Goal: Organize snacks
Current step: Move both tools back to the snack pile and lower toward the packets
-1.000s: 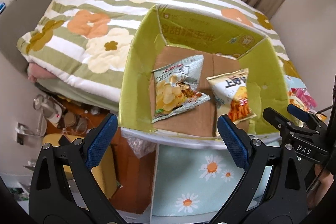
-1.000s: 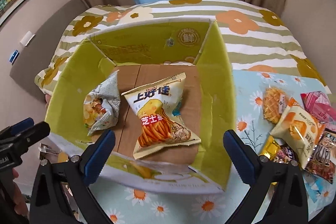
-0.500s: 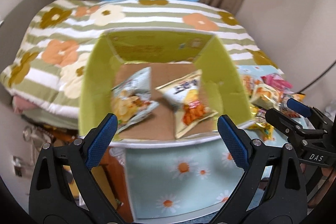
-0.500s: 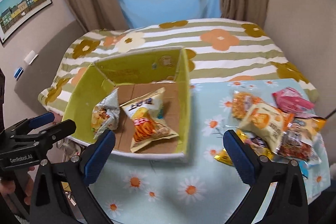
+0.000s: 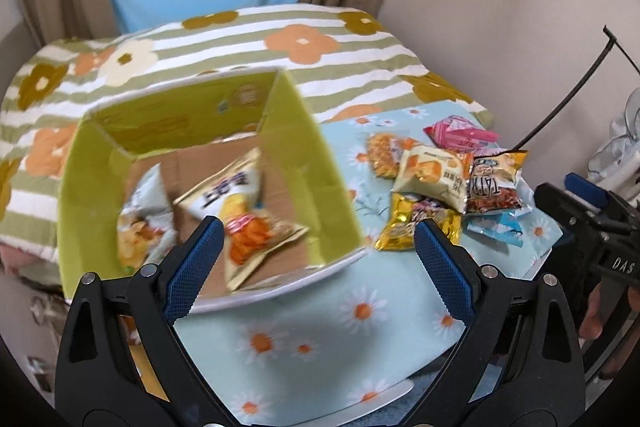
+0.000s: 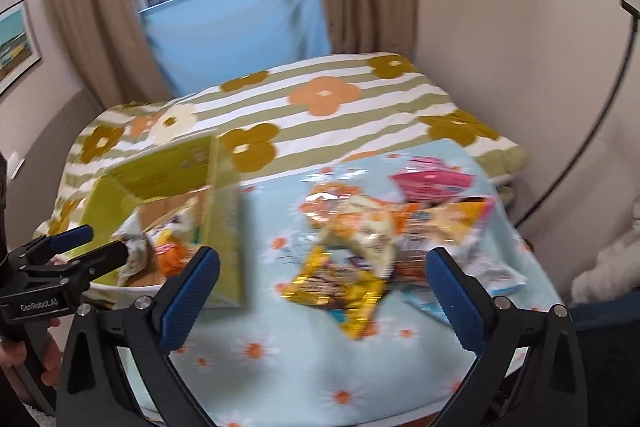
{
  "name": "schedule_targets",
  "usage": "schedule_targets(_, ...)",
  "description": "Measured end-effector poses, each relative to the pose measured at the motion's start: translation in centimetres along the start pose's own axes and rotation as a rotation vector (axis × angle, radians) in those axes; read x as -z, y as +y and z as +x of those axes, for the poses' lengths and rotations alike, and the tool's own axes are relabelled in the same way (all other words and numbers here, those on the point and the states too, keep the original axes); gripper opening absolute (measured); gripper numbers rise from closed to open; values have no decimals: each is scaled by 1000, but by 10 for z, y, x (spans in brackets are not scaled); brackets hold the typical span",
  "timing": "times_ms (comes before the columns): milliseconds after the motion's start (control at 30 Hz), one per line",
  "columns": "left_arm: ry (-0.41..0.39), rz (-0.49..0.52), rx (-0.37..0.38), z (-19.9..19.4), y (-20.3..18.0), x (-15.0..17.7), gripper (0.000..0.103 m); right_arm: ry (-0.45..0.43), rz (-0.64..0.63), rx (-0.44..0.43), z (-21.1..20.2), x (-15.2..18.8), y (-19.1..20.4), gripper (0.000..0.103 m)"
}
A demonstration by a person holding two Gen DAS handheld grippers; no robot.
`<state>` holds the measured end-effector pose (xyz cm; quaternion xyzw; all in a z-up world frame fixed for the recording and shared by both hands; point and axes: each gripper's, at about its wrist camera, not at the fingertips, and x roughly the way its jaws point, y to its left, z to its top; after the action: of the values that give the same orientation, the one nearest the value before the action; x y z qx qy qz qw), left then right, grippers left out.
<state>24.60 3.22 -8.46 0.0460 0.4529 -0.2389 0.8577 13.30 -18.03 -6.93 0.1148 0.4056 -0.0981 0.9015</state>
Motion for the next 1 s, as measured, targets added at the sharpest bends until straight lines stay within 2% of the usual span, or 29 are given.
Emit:
schedule_targets(133,23,16,29,13,-36,-5,95,21,36,17,-1,-2,-47,102)
schedule_targets(233,70,21,17,32,-62,-4,95,40,46,18,4,-2,-72,102)
schedule_targets(400,149,-35,12,65,-92,2,95,76,46,-20,18,-4,-106,102)
schedule_targets(600,308,-270,12,130,-96,27,95,132,-11,-76,46,2,-124,102)
schedule_targets(700,321,-358,1,145,-100,32,95,152,-44,-124,59,4,-130,102)
schedule_targets(833,328,-536,14,168,-103,36,95,160,-86,-201,74,5,-133,102)
schedule_targets(1000,322,-625,-61,190,-108,35,95,150,-123,-251,84,2,-132,102)
